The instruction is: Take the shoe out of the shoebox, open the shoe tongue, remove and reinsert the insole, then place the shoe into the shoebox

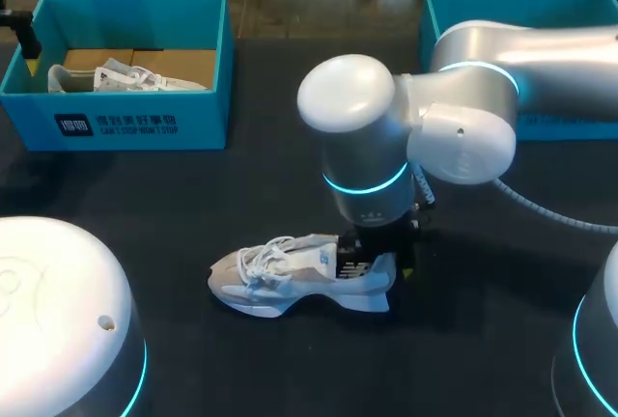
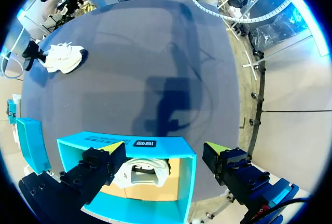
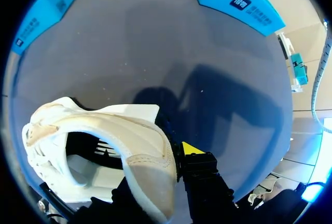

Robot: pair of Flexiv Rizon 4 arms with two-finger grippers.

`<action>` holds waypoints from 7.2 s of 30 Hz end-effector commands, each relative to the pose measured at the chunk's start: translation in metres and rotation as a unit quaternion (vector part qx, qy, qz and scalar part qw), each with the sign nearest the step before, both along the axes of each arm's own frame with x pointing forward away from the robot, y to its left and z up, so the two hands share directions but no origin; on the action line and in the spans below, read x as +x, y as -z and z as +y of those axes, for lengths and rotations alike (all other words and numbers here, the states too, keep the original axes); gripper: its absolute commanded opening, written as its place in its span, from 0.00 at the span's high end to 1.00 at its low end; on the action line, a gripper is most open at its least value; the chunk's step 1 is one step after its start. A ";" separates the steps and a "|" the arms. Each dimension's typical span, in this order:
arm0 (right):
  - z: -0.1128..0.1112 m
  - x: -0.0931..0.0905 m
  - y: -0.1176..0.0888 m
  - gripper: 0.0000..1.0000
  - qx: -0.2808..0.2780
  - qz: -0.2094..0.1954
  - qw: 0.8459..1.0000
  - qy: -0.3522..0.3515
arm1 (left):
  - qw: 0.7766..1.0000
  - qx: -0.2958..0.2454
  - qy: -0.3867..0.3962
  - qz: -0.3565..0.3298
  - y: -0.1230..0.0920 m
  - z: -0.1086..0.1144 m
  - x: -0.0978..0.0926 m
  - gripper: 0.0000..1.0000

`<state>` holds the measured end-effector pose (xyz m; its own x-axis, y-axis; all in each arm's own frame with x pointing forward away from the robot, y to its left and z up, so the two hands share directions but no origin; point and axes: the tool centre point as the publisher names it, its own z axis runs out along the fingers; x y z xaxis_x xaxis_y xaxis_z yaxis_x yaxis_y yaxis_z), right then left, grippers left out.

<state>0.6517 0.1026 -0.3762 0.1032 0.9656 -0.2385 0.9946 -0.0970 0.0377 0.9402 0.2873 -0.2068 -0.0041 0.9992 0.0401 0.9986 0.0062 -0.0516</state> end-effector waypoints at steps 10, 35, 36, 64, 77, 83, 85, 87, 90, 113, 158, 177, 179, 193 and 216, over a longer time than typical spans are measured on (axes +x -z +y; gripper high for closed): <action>-0.003 0.000 0.009 0.44 0.018 0.004 1.000 -0.003 | 1.000 0.001 0.000 -0.002 0.000 0.000 -0.001 0.00; -0.039 0.003 -0.117 0.00 0.194 -0.097 0.962 -0.163 | 1.000 0.001 0.000 -0.002 0.000 0.000 -0.001 0.00; -0.041 0.004 -0.119 0.00 0.204 -0.100 0.958 -0.176 | 1.000 0.001 0.000 -0.002 0.000 0.000 -0.001 0.00; -0.111 0.019 -0.108 0.00 0.492 -0.215 0.768 -0.349 | 1.000 0.001 0.000 -0.002 0.000 0.000 -0.001 0.00; -0.111 0.019 -0.108 0.00 0.492 -0.215 0.768 -0.349 | 1.000 0.001 0.000 -0.002 0.000 0.000 -0.001 0.00; -0.128 0.026 -0.097 0.00 0.507 -0.276 0.714 -0.396 | 1.000 0.001 0.000 -0.002 0.000 0.000 -0.001 0.00; -0.134 0.028 -0.090 0.00 0.503 -0.302 0.695 -0.416 | 1.000 0.001 0.000 -0.002 0.000 0.000 -0.001 0.00; -0.135 0.027 -0.083 0.00 0.506 -0.327 0.670 -0.433 | 1.000 0.001 0.000 -0.002 0.000 0.000 -0.001 0.00; -0.136 0.025 -0.077 0.00 0.507 -0.326 0.656 -0.454 | 1.000 0.001 0.000 -0.002 0.000 0.000 -0.001 0.00; -0.128 -0.001 -0.044 0.00 0.457 -0.406 0.564 -0.555 | 1.000 0.001 0.000 -0.002 0.000 0.000 -0.001 0.00; -0.093 -0.022 0.009 0.00 0.431 -0.449 0.555 -0.552 | 1.000 0.001 0.000 -0.002 0.000 0.000 -0.001 0.00; -0.045 -0.005 0.025 0.00 0.437 -0.440 0.561 -0.549 | 1.000 0.001 0.000 -0.002 0.000 0.000 -0.001 0.00; -0.040 -0.005 0.025 0.00 0.436 -0.442 0.565 -0.544 | 1.000 0.001 0.000 -0.002 0.000 0.000 -0.001 0.00; -0.012 -0.008 0.031 0.00 0.434 -0.445 0.587 -0.519 | 1.000 0.001 0.000 -0.002 0.000 0.000 -0.001 0.00; 0.024 0.010 0.035 0.00 0.443 -0.444 0.576 -0.524 | 1.000 0.001 0.000 -0.002 0.000 0.000 -0.001 0.00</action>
